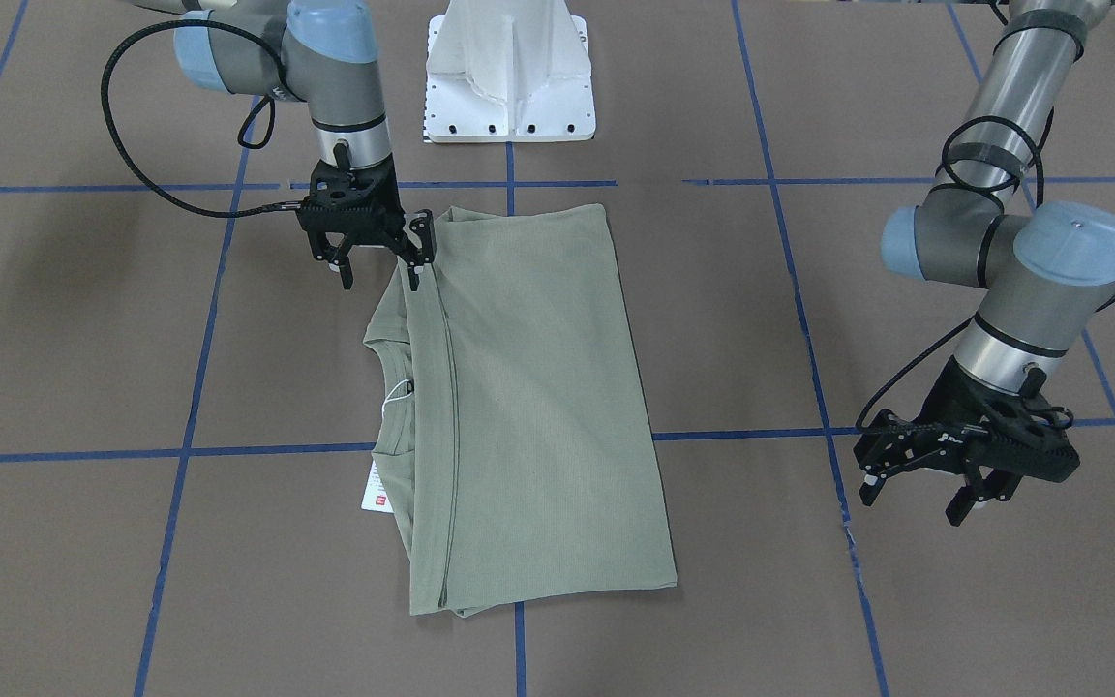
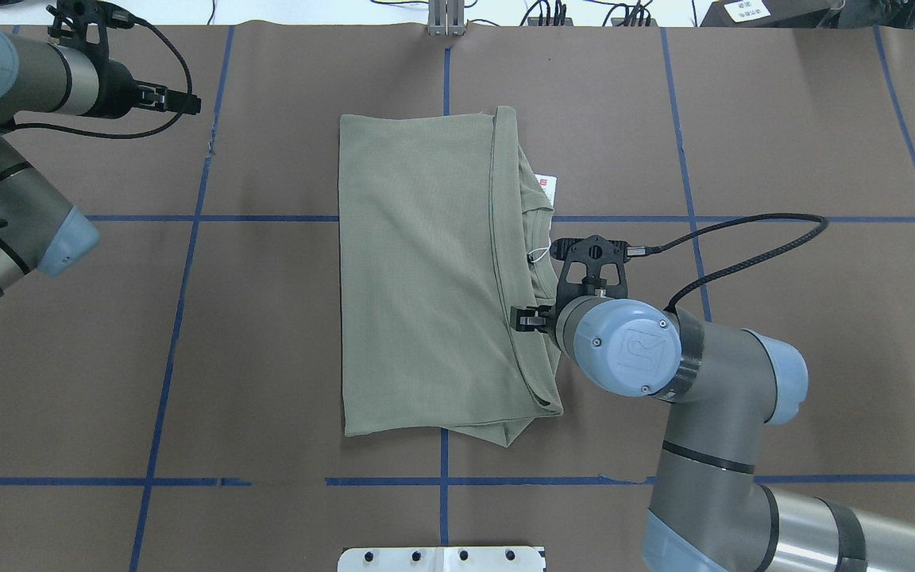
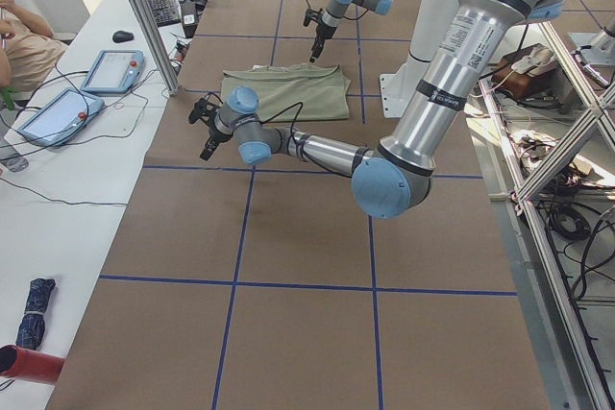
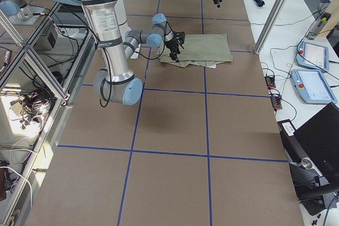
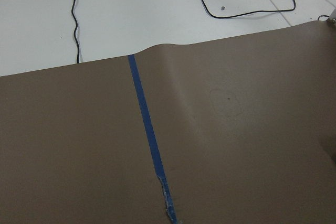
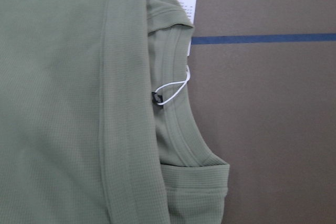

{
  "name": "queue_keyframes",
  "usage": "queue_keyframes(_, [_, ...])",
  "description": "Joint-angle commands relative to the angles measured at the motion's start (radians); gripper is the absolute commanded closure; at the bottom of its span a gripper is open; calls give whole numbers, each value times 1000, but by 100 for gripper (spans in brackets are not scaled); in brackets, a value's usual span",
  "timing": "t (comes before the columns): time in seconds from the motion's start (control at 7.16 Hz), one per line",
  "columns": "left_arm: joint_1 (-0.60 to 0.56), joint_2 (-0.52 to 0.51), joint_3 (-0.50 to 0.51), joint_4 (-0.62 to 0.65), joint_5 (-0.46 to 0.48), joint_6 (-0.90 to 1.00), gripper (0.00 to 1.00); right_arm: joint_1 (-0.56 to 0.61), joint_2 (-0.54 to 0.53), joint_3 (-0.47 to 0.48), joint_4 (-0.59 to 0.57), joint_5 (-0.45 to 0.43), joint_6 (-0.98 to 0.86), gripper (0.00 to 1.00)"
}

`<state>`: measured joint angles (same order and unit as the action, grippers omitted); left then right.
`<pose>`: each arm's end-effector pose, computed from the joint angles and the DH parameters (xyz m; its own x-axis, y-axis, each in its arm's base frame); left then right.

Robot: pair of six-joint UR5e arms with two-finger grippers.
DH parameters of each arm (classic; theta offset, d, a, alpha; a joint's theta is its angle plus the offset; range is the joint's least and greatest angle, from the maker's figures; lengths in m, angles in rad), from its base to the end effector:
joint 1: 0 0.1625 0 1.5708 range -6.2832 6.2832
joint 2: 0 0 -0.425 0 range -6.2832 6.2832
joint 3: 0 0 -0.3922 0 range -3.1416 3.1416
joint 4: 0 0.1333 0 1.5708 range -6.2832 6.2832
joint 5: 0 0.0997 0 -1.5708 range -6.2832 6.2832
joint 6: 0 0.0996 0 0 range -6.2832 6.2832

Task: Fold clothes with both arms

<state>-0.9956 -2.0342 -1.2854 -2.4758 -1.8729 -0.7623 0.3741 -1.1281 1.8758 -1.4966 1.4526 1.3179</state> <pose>0.2975 -0.6494 0.4297 0.6521 0.2636 -0.7109 0.2701 0.7954 0.5426 -0.5148 -0.3579 0.2742 0.7245 0.0175 0.6890 -0.2706 0.9266 0.2610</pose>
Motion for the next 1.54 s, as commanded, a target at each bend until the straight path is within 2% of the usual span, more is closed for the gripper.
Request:
queue_keyframes(0.0, [0, 0, 0, 0, 0, 0, 0, 3, 124, -106, -60, 84, -162, 0])
queue_keyframes(0.14, [2, 0, 0, 0, -2, 0, 0, 3, 193, -185, -117, 86, -189, 0])
queue_keyframes(0.28, [3, 2, 0, 0, -2, 0, 0, 3, 241, -211, -192, 83, -280, 0])
queue_keyframes(0.56, [5, 3, 1, 0, 0, -2, 0, 2, 249, -242, -211, 78, -290, 0])
queue_keyframes(0.98, [5, 3, 6, 0, 0, 0, 0, 2, 246, -271, -212, 71, -295, 22])
queue_keyframes(1.12, [5, 3, 8, 0, -2, -2, 0, 2, 243, -271, -212, 69, -295, 25])
queue_keyframes(1.4, [6, 3, 9, 0, 0, 0, 0, 2, 240, -271, -214, 65, -296, 36])
